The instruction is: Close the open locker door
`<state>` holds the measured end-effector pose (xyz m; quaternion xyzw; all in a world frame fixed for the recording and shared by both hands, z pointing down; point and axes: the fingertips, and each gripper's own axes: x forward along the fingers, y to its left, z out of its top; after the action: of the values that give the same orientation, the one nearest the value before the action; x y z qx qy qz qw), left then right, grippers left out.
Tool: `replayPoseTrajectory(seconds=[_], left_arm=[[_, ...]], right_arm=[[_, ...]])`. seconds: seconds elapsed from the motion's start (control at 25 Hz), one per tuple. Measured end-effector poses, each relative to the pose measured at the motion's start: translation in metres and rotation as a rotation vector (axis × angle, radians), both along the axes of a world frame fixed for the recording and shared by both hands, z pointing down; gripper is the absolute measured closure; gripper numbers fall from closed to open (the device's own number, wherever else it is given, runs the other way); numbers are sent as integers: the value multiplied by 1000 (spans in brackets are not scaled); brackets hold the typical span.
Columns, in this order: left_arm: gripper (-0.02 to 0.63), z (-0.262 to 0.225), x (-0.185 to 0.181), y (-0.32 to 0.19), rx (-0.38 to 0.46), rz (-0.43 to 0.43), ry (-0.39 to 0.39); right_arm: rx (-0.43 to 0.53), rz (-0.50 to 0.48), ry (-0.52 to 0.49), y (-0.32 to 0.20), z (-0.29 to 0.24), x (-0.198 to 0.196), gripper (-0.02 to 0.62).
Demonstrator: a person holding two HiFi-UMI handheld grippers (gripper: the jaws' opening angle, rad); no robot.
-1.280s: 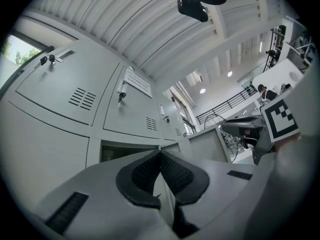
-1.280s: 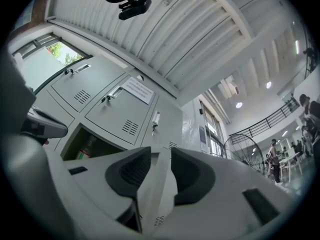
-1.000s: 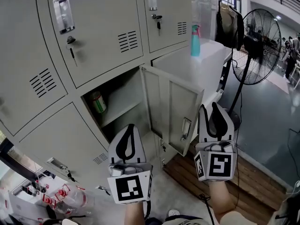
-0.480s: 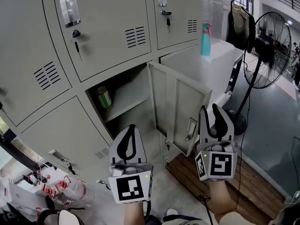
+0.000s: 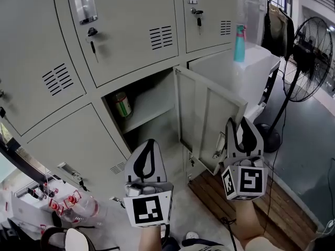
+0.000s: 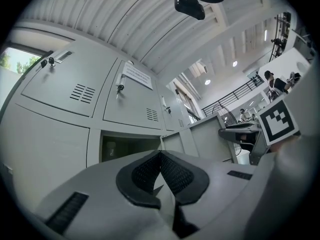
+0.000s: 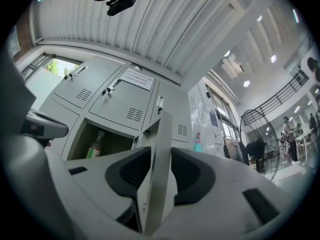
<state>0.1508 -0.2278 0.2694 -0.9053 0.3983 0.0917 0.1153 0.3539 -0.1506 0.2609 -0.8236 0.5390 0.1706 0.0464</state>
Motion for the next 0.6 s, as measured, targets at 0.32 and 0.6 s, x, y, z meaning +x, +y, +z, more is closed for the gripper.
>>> replayPoseTrajectory(seconds=[0.32,0.6], left_arm=[[601,0,-13,-10,-2,-14,1],[601,-3,-25,-14,8,-1,-3]], right_arm=[[18,2,-24,-3,1,-7,476],[21,4,-5,-3,0,-31,493]])
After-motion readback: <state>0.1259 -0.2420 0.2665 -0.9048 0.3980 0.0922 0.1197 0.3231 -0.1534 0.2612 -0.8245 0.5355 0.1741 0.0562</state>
